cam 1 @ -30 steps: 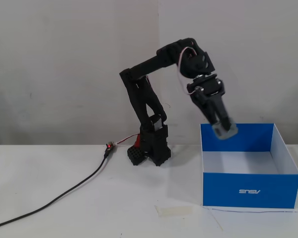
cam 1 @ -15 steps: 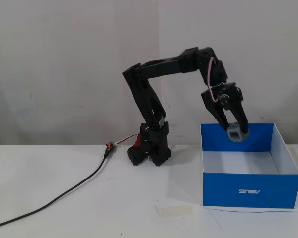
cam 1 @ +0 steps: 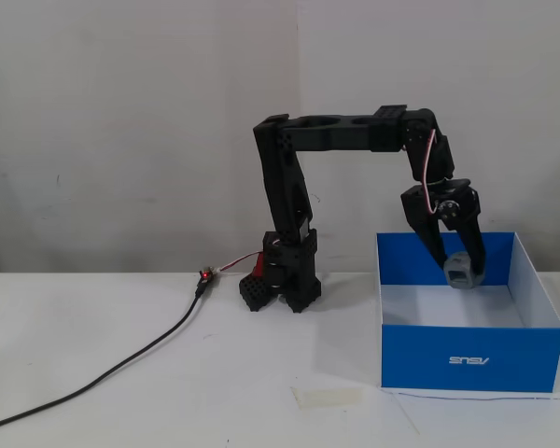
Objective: Pick the gray block and keep it in the box.
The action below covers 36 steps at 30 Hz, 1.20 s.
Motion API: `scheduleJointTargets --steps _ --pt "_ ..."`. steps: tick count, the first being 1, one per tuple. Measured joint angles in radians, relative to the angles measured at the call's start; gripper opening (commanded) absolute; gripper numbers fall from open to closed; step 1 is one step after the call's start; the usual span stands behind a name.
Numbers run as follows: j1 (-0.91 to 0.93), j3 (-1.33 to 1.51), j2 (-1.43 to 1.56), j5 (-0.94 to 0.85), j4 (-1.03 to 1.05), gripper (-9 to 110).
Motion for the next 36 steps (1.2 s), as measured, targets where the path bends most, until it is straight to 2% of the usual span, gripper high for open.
scheduleJointTargets --steps 14,20,36 --pt "0.0 0.023 0.049 0.0 0.075 2" --pt "0.0 0.029 0.069 -0.012 0.075 9" --pt "0.0 0.031 0.069 -0.048 0.005 12"
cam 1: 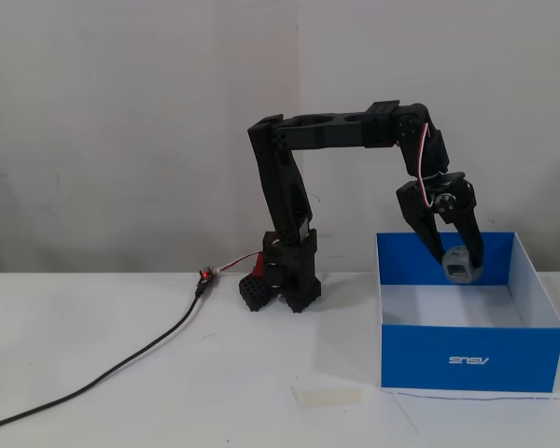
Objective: Pick the gray block and keep it in the box.
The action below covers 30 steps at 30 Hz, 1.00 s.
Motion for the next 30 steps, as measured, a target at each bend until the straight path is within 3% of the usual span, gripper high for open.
scheduleJointTargets --steps 30 --pt "0.0 0.017 0.0 -0.002 -0.014 15"
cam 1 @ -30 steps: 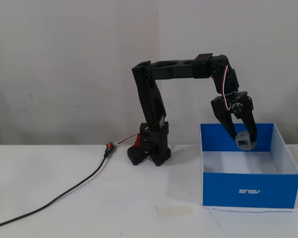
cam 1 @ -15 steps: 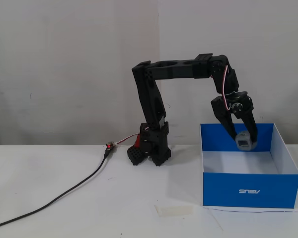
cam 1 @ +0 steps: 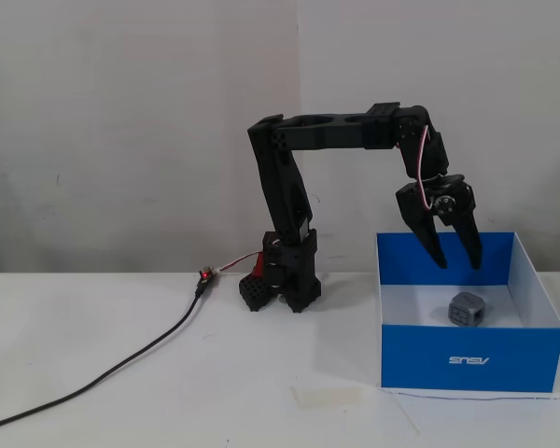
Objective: Pick the gray block and keep it in the box.
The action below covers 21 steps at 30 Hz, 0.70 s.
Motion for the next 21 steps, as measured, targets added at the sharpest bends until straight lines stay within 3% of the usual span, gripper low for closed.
scheduleJointTargets --steps 7,11,21 --pt "0.0 0.0 0.0 0.0 -0.005 14" --pt "0.014 0.0 0.0 -0.006 -0.005 5" --pt "0.026 0.0 0.0 -0.072 0.025 1"
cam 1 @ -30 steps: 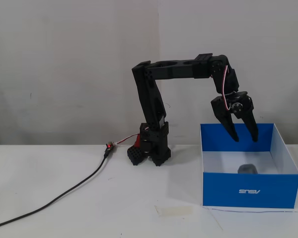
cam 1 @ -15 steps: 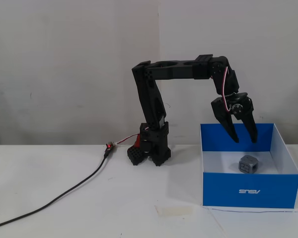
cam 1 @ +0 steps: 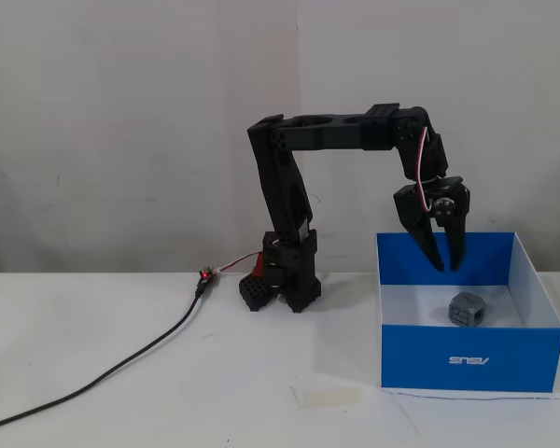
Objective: Pick the gray block and keep it in the box.
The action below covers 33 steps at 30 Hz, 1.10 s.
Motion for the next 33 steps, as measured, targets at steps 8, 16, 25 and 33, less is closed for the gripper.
scheduleJointTargets --steps 8,16,25,33 --pt "0.051 0.0 0.02 -0.13 0.037 0" --pt "0.229 0.0 0.173 -0.476 0.06 0" --pt "0.592 0.118 0.33 -0.836 -0.126 0" --pt "0.873 0.436 0.583 -0.888 -0.488 0"
